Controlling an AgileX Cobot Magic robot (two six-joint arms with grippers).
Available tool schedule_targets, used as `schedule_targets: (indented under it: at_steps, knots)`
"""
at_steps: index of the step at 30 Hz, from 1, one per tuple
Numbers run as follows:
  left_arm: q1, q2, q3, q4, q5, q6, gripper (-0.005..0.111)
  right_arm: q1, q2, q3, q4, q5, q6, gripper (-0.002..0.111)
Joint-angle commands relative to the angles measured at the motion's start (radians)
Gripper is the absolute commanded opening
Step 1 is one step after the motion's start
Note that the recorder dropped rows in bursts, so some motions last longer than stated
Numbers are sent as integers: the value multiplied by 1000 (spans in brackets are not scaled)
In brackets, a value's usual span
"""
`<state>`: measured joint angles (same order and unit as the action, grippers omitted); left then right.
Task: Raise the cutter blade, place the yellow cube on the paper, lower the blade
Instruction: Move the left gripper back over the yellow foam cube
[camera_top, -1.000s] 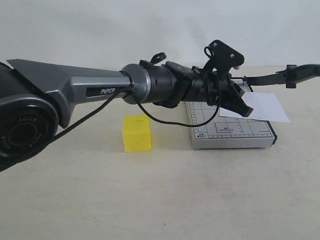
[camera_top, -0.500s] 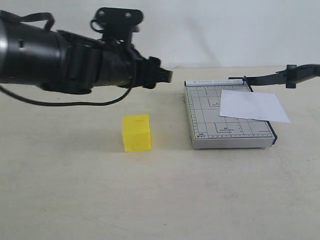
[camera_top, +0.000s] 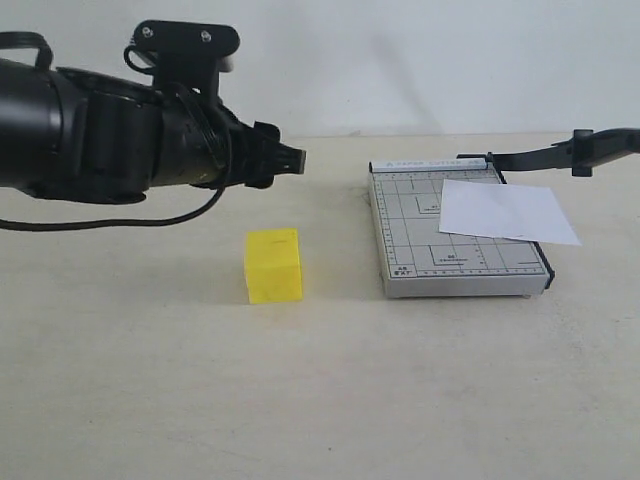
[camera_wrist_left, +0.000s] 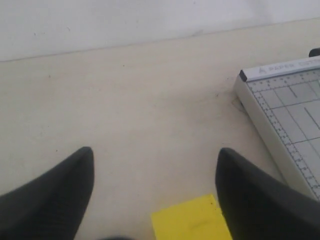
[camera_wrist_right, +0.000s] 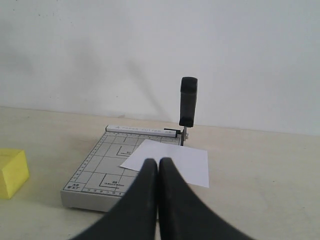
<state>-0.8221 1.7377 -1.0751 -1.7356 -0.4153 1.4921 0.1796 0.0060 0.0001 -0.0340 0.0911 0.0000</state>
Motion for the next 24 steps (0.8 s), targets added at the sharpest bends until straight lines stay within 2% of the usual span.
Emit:
schedule_targets:
  at_steps: [1,6,12,19,24]
  knots:
    - [-4,51,5,-9,4,-55,66,2,-6,0,2,-8,0,0]
    - [-4,65,5,-9,2,-138,70,2,-6,0,2,-8,0,0]
    - [-4,65,5,-9,-3,-159,88,2,-6,0,2,-8,0,0]
    - [-4,63,5,-9,40,-184,90,2,-6,0,2,-8,0,0]
    - [-4,67,5,-9,159,-232,90,2,-6,0,2,-8,0,0]
